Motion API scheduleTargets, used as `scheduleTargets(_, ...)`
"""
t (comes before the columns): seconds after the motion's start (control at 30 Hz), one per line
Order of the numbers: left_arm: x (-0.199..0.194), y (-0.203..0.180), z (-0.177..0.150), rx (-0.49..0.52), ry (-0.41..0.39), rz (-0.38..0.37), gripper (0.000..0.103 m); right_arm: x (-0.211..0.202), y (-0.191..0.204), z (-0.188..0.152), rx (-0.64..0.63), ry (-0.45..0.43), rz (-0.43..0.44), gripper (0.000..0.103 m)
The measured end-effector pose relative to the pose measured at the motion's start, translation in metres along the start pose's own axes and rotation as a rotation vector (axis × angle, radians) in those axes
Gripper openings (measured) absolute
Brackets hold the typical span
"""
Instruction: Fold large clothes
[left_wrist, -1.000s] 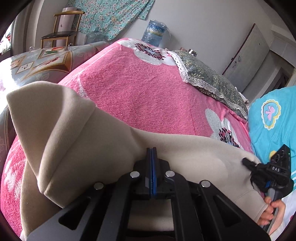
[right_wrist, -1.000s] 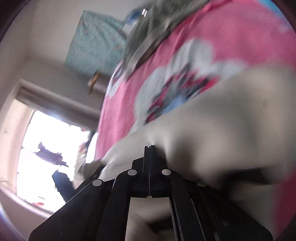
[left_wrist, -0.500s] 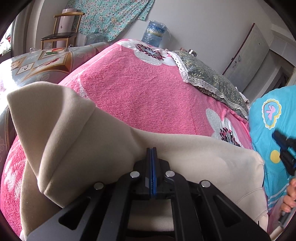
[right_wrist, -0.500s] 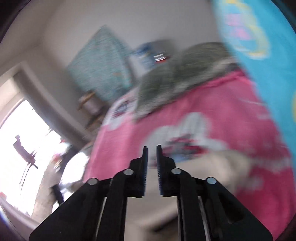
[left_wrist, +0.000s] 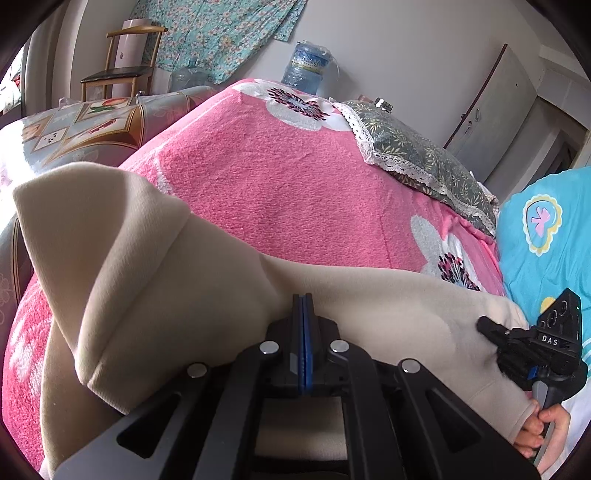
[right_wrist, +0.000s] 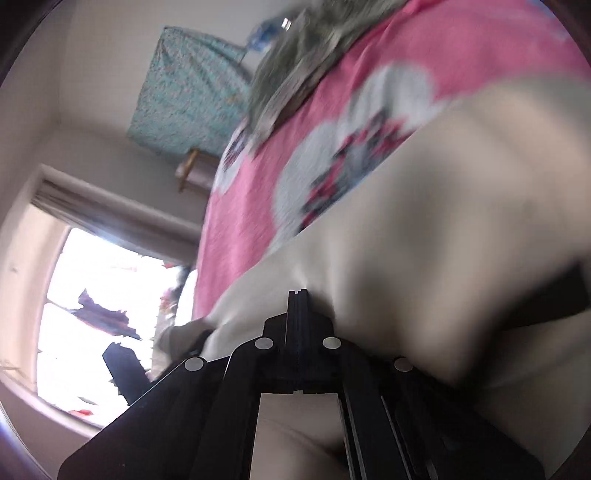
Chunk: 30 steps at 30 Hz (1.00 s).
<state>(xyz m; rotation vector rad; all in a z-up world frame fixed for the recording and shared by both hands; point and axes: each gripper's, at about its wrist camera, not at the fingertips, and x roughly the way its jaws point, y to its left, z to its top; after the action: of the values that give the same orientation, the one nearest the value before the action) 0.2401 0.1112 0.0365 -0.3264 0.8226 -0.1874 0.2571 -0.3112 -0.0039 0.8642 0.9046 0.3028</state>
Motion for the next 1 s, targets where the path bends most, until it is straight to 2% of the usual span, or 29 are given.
scheduleTargets(0.07,-0.001,-0.002,0.000,0.009,-0.001,0.009,0.002,0.001,0.010,-0.004,-0.112,-0.006,-0.089,0.000)
scheduleTargets(0.1,0.000,-0.003,0.000,0.010,-0.001,0.011,0.002,0.004,0.021,-0.010,-0.202,-0.007,-0.161,0.000)
scheduleTargets(0.13,-0.001,-0.003,0.001,0.012,0.002,0.014,0.002,0.007,0.028,-0.021,-0.243,-0.010,-0.198,0.000)
scheduleTargets(0.23,-0.011,-0.005,0.006,-0.015,0.019,0.028,0.002,0.003,0.051,-0.028,-0.322,-0.015,-0.338,0.000)
scheduleTargets(0.3,-0.027,-0.006,0.003,-0.056,-0.006,0.001,0.002,-0.015,0.064,-0.032,-0.409,-0.030,-0.340,0.017)
scheduleTargets(0.33,-0.042,-0.007,-0.003,-0.086,-0.048,-0.087,0.002,-0.022,0.079,-0.043,-0.463,-0.028,-0.264,0.041)
scheduleTargets(0.37,-0.050,-0.011,-0.009,-0.088,-0.059,-0.126,0.002,-0.025,0.085,-0.048,-0.495,-0.031,-0.226,0.058)
scheduleTargets(0.4,-0.054,-0.017,-0.015,-0.065,-0.051,-0.132,0.002,-0.024,0.096,-0.058,-0.545,-0.036,-0.212,0.058)
scheduleTargets(0.47,-0.053,-0.035,-0.034,0.043,-0.020,-0.121,0.002,-0.011,0.101,-0.072,-0.592,0.023,-0.213,0.057)
scheduleTargets(0.53,-0.048,-0.049,-0.052,0.156,0.007,-0.042,0.002,0.001,0.085,-0.085,-0.574,0.112,-0.248,0.053)
scheduleTargets(0.57,-0.046,-0.051,-0.056,0.178,0.010,-0.023,0.002,0.002,0.076,-0.090,-0.576,0.122,-0.252,0.053)
scheduleTargets(0.6,-0.040,-0.051,-0.061,0.189,0.007,0.003,0.002,0.001,0.069,-0.098,-0.615,0.095,-0.234,0.053)
scheduleTargets(0.67,-0.020,-0.057,-0.065,0.221,0.060,0.075,0.002,0.002,0.064,-0.105,-0.661,0.081,-0.256,0.053)
scheduleTargets(0.77,-0.025,-0.076,-0.057,0.299,0.076,0.159,0.003,0.005,0.073,-0.103,-0.705,0.091,-0.287,0.052)
scheduleTargets(0.83,-0.044,-0.086,-0.058,0.329,0.035,0.163,0.003,0.002,0.071,-0.104,-0.699,0.089,-0.266,0.053)
scheduleTargets(0.87,-0.053,-0.087,-0.060,0.314,0.016,0.122,0.003,-0.002,0.071,-0.107,-0.687,0.088,-0.252,0.053)
scheduleTargets(0.9,-0.058,-0.086,-0.062,0.295,0.016,0.093,0.004,-0.005,0.074,-0.111,-0.689,0.087,-0.253,0.053)
scheduleTargets(0.93,-0.055,-0.086,-0.069,0.282,0.043,0.073,0.011,-0.005,0.076,-0.112,-0.696,0.087,-0.263,0.053)
scheduleTargets(1.0,-0.040,-0.087,-0.081,0.324,0.072,0.099,0.011,-0.003,0.083,-0.116,-0.728,0.091,-0.305,0.053)
